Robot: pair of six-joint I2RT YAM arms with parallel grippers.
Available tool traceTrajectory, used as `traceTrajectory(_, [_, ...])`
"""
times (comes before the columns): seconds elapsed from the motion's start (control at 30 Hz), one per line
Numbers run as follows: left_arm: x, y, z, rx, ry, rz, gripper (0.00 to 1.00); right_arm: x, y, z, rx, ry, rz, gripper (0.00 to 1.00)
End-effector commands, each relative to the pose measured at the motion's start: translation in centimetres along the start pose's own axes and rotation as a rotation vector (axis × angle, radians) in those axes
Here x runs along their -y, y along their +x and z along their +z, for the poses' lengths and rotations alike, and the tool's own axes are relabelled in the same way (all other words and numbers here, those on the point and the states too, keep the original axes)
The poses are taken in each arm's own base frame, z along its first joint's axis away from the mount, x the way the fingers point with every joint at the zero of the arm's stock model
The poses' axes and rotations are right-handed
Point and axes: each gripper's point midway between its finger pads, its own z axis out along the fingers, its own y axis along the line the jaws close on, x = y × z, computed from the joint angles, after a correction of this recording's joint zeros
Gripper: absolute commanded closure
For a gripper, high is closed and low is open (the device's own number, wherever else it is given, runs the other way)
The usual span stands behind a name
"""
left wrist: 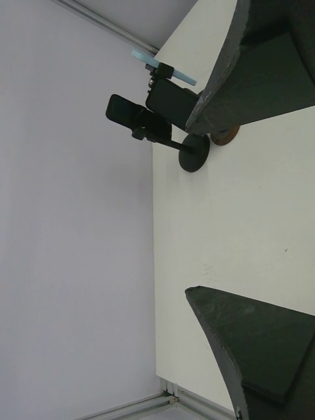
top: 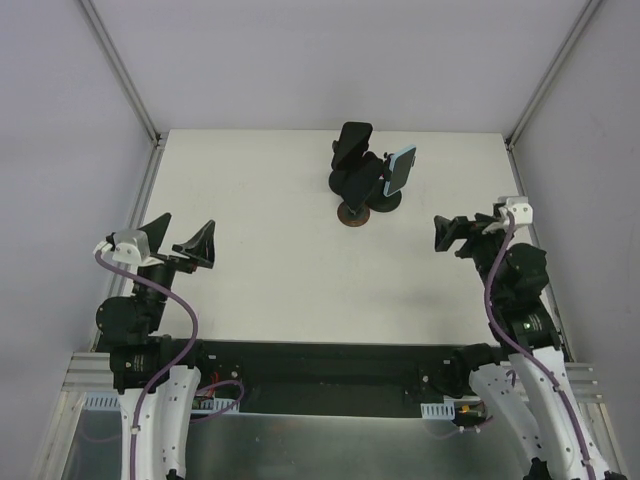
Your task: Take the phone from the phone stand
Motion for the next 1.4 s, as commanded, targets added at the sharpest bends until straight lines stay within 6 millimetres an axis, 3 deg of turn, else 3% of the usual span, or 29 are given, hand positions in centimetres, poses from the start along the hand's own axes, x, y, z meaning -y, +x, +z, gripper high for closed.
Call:
traceTrajectory(0.0, [0.0, 0.0, -0.8, 0.022, -0.015, 0.004, 0.01, -4.1, -1.3, 1.4, -0.054, -0.184, 0.101, 0.04])
traceTrajectory(0.27, [0.3, -0.1, -1.1, 0.031, -0.001, 0.002, 0.01, -6.9, 2.5, 7.4, -0.278, -0.243, 0.289, 0.04])
traceTrajectory(0.4, [0.3, 0.0, -1.1, 0.030, -0.002, 0.002, 0.01, -8.7, 2.9, 10.3, -0.240, -0.300, 0.370, 0.04])
traceTrajectory(0.53, [0.3, 0.2, -1.1, 0.024, -0.003, 0.000, 0.01, -10.5, 5.7, 13.0, -0.270, -0.306, 0.372, 0.01])
traceTrajectory(0.6, [0.2, 0.3, -1.0, 0.020, -0.003, -0.002, 0.01, -11.3, 6.0, 13.9, -0.246, -0.310, 0.396, 0.03])
traceTrajectory(0.73, [0.3, 0.5, -1.0, 0.015, 0.000, -0.001, 0.01, -11.4, 8.2, 15.6, -0.246, -0.255, 0.414, 0.07])
traceTrajectory(0.87, [0.2, 0.6, -0.9, 0.011, -0.004, -0.001, 0.01, -10.8, 8.1, 16.2, -0.219, -0.223, 0.394, 0.08])
traceTrajectory(1.13, [0.7, 0.8, -0.8, 0.003, 0.024, -0.009, 0.01, -9.6, 7.2, 16.1, -0.222, -0.258, 0.118, 0.04])
traceTrajectory(1.37, [0.8, 0.9, -0.8, -0.003, 0.030, -0.012, 0.01, -7.4, 5.3, 17.1, -0.213, -0.324, 0.042, 0.00])
